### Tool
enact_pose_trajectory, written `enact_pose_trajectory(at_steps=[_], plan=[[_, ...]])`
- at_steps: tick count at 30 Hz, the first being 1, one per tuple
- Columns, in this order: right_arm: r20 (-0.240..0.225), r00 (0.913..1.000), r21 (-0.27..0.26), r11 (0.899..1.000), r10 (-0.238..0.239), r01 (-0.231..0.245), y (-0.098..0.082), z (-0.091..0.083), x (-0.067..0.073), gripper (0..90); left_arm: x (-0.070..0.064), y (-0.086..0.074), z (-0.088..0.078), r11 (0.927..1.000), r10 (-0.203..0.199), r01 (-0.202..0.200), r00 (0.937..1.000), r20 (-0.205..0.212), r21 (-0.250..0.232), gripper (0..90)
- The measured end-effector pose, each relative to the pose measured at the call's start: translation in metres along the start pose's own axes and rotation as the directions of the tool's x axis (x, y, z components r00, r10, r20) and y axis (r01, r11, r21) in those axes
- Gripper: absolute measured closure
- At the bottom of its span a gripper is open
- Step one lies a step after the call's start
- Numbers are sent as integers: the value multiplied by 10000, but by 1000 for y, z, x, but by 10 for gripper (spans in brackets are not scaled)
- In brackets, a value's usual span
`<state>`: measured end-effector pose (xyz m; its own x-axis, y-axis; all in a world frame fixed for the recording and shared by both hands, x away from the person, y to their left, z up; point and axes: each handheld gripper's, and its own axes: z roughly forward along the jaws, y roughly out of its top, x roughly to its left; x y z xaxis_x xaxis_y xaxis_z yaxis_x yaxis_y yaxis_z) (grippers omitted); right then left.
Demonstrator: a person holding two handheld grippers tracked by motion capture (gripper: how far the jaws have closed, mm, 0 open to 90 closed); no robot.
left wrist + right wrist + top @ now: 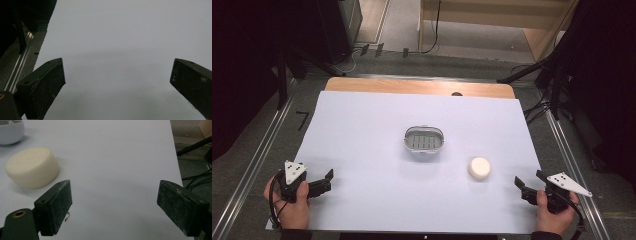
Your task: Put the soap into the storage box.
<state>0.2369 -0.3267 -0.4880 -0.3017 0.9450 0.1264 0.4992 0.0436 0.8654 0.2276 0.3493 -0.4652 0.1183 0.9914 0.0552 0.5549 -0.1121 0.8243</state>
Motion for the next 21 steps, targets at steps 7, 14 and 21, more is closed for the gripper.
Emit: enact_pose_trajectory(at_steps=[7,14,21], plan=[[49,10000,-30,10000,3,-3,0,-1,1,138,0,0,0,10000,25,-25,10000,4,-48,2],[82,10000,321,9995,-18,16,1,0,2,129,0,0,-1,10000,56,-56,10000,-35,-55,2],[43,9990,909,9949,-446,440,8,-6,6,131,-1,0,-1,10000,90,-90,9999,-59,-39,2]])
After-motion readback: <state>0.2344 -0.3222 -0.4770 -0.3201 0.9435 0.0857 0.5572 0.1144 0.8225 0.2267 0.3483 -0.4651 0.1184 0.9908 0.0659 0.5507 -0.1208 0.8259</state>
